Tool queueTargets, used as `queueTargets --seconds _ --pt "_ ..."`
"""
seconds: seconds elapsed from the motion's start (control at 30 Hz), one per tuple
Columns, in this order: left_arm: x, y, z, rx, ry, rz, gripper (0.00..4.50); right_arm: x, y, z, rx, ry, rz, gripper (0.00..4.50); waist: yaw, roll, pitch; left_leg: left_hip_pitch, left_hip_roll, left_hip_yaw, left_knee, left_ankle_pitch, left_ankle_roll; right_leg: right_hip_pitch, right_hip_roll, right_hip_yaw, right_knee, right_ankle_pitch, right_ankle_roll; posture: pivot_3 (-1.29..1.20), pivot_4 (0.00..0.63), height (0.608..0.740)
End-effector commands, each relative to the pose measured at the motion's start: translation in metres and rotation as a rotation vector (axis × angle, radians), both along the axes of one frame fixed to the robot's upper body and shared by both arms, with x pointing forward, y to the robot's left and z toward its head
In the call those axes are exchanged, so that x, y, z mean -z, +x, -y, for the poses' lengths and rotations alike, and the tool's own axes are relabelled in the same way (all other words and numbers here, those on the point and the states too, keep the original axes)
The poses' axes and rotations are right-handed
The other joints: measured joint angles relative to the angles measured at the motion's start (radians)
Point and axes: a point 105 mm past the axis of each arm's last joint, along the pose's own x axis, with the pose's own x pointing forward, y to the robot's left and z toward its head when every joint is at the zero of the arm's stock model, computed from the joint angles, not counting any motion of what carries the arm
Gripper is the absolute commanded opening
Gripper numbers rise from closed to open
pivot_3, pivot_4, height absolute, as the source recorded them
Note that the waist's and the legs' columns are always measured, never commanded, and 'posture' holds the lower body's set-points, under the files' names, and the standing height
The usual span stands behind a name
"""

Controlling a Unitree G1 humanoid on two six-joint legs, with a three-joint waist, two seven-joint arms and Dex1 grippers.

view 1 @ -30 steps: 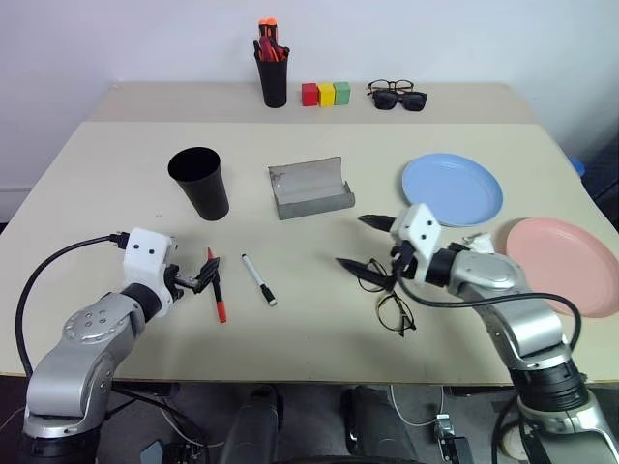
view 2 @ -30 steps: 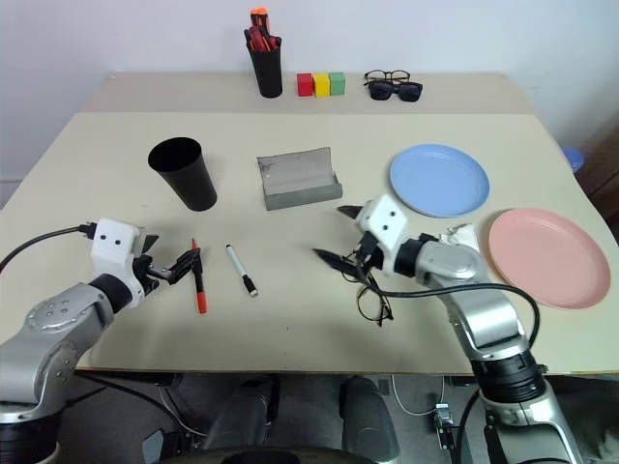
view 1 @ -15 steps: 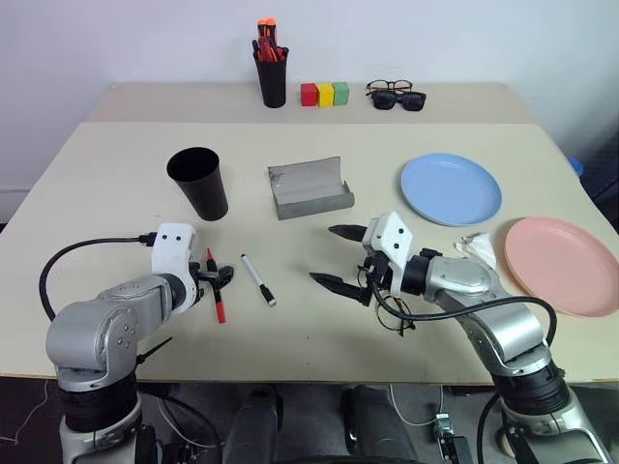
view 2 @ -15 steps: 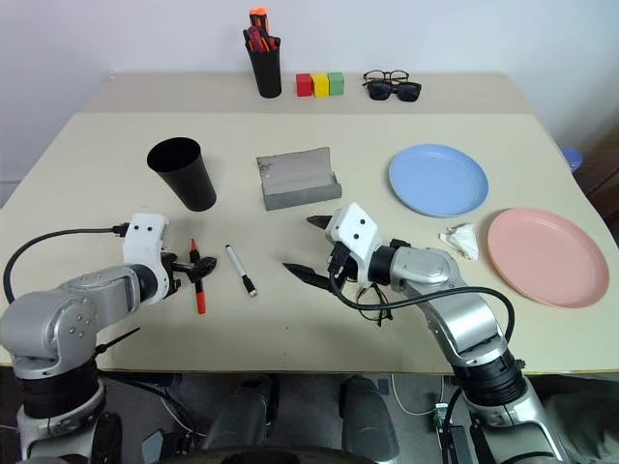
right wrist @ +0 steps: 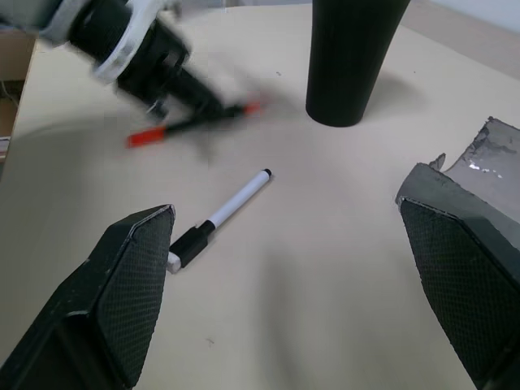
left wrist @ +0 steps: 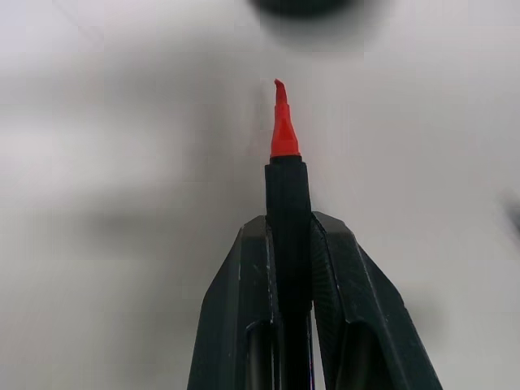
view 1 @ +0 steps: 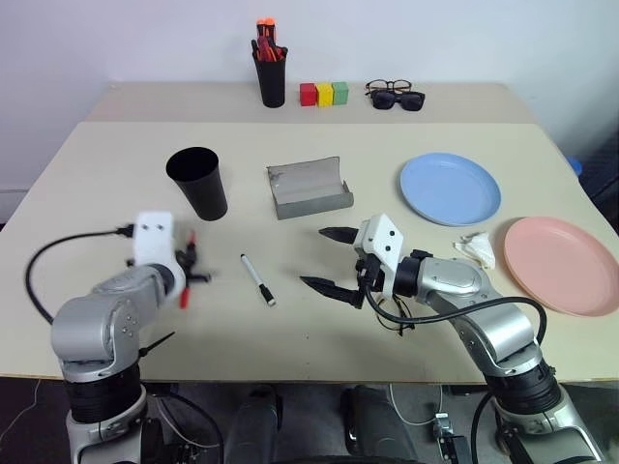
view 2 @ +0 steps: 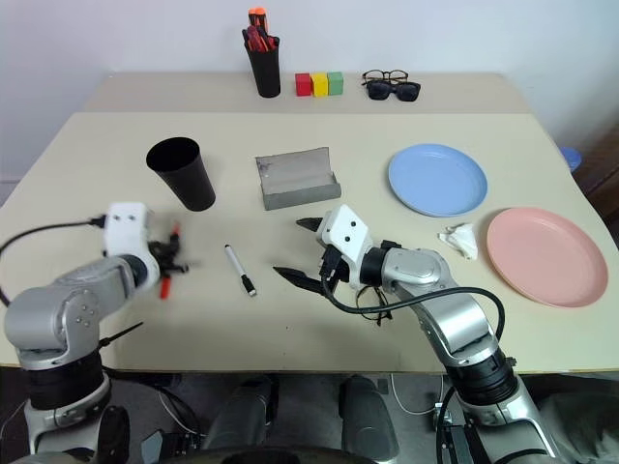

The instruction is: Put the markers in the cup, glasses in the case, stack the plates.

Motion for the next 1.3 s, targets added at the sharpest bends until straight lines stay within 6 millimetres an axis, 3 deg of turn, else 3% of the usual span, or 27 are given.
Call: queueTargets --seconds 0.03,0.1,0.2,0.33,0.43,0.53,0.73,1.0,1.1,1.27,1.3 --pt "-0.090 -0.010 0.010 0.181 -0.008 0.474 0.05 -0.015 -0.003 -0.005 -0.025 0.031 0.061 4.50 0.003 0.000 0.000 0.000 0.000 0.000 0.000 0.000 -0.001 0.000 0.000 0.000 -0.001 0.000 0.000 0.00 0.150 0.740" --pt "-0.127 -0.022 0.032 0.384 -0.072 0.649 0.05 -0.017 -0.001 -0.006 -0.027 0.037 0.068 4.50 0.006 -0.001 0.001 -0.001 0.000 0.000 0.000 0.000 -0.001 0.000 -0.001 0.000 -0.002 0.000 0.000 0.00 0.150 0.740" --pt "-0.147 0.006 0.025 0.288 -0.008 0.733 0.05 -0.024 0.009 -0.013 -0.018 0.062 0.094 4.50 0.005 -0.001 0.000 -0.002 -0.001 0.000 0.002 0.000 -0.002 0.001 -0.001 0.000 -0.002 0.000 0.000 0.00 0.150 0.740" --pt "-0.157 0.041 0.027 0.207 0.142 0.797 0.05 -0.036 0.018 -0.025 -0.009 0.103 0.139 4.50 -0.003 -0.001 0.000 0.001 -0.001 0.001 0.002 0.000 -0.002 0.003 0.000 0.001 -0.002 0.001 0.002 0.00 0.150 0.740" --pt "-0.147 0.060 0.017 0.118 0.192 0.803 0.05 -0.044 0.022 -0.030 -0.001 0.126 0.169 4.50 -0.005 -0.001 0.000 0.000 -0.001 0.002 0.002 0.001 -0.002 0.000 0.000 0.002 0.000 0.002 0.004 0.00 0.150 0.740" --pt "-0.136 0.066 0.012 0.091 0.174 0.806 0.05 -0.045 0.023 -0.031 0.005 0.129 0.176 4.50 -0.004 -0.001 0.000 -0.001 -0.001 0.002 0.001 0.001 -0.002 -0.001 0.000 0.003 0.000 0.002 0.004 0.00 0.150 0.740" --pt "-0.101 0.077 0.025 0.134 0.134 0.763 0.05 -0.043 0.023 -0.029 0.018 0.130 0.177 4.50 -0.001 -0.001 0.000 -0.003 -0.001 0.002 0.002 0.000 -0.002 -0.002 0.000 0.003 0.000 0.003 0.005 0.00 0.150 0.740" --pt "-0.083 0.077 0.032 0.154 0.112 0.733 0.05 -0.043 0.023 -0.032 0.010 0.132 0.178 4.50 -0.005 -0.001 0.000 -0.002 -0.001 0.002 0.003 0.000 -0.002 -0.002 0.000 0.003 0.001 0.003 0.006 0.00 0.150 0.740" --pt "-0.079 0.076 0.033 0.151 0.100 0.726 1.27 -0.044 0.022 -0.033 0.005 0.134 0.177 4.50 -0.004 -0.001 0.000 -0.002 -0.001 0.002 0.003 0.000 -0.002 -0.002 0.000 0.003 0.001 0.003 0.006 0.00 0.150 0.740" --pt "-0.081 0.074 0.034 0.136 0.090 0.741 3.70 -0.044 0.023 -0.034 0.003 0.135 0.177 4.50 -0.002 -0.001 0.000 -0.002 -0.001 0.002 0.003 0.000 -0.002 -0.002 0.000 0.003 0.001 0.003 0.006 0.00 0.150 0.740" --pt "-0.083 0.073 0.034 0.135 0.082 0.752 3.70 -0.044 0.022 -0.034 0.002 0.134 0.178 4.50 -0.002 -0.001 0.000 -0.002 -0.001 0.002 0.003 0.000 -0.002 -0.002 0.000 0.003 0.001 0.003 0.006 0.00 0.150 0.740"
